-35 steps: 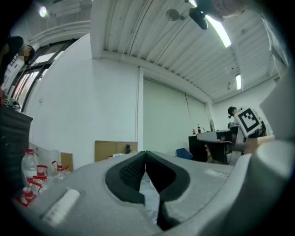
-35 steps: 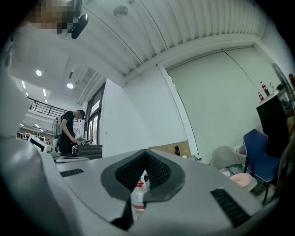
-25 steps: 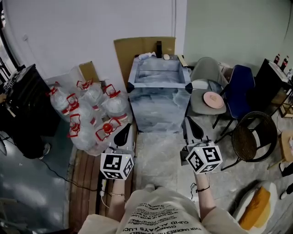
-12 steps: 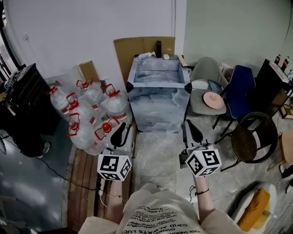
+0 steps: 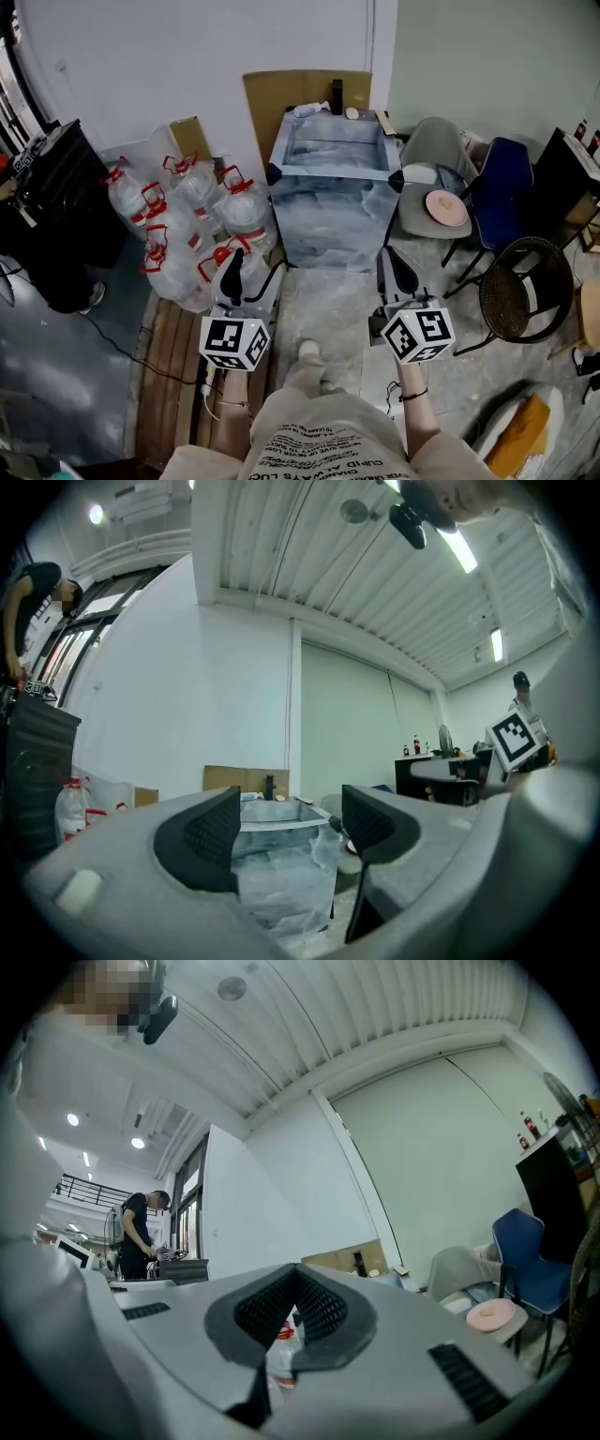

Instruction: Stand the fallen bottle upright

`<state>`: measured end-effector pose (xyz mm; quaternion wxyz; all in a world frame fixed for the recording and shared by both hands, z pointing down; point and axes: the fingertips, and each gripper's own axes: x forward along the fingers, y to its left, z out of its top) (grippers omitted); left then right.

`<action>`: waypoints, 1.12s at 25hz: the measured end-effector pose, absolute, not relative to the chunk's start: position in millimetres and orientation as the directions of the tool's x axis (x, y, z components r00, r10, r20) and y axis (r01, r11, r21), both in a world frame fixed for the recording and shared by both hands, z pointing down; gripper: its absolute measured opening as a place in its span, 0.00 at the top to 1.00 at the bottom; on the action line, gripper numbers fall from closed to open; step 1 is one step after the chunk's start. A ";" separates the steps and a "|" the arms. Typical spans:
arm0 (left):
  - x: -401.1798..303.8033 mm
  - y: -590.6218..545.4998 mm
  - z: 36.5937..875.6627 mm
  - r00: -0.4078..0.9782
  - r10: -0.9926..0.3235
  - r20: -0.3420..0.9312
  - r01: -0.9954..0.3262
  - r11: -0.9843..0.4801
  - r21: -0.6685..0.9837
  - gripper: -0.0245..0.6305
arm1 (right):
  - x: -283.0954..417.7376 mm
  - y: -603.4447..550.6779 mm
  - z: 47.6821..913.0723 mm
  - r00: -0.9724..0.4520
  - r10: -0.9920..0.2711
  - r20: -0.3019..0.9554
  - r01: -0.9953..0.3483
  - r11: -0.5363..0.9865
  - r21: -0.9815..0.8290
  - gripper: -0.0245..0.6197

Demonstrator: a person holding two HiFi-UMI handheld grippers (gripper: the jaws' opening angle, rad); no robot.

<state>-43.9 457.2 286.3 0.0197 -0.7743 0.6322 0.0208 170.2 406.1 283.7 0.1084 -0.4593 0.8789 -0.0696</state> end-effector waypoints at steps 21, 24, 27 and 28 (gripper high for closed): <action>-101.6 284.0 313.9 0.189 -0.982 0.004 -0.982 -0.189 0.026 0.45 | 126.7 229.2 308.3 -0.516 -0.854 -0.071 -0.818 0.516 -0.255 0.96; -110.8 252.7 314.4 0.202 -0.979 0.011 -0.979 -0.202 0.026 0.45 | 118.6 199.0 309.3 -0.499 -0.864 -0.063 -0.825 0.497 -0.270 0.96; -120.1 222.4 316.5 0.214 -0.977 0.018 -0.977 -0.214 0.028 0.45 | 110.0 171.3 310.6 -0.488 -0.871 -0.055 -0.831 0.483 -0.274 0.96; -122.7 212.9 317.1 0.219 -0.975 0.019 -0.975 -0.219 0.028 0.45 | 107.5 162.8 311.1 -0.485 -0.873 -0.054 -0.834 0.480 -0.273 0.96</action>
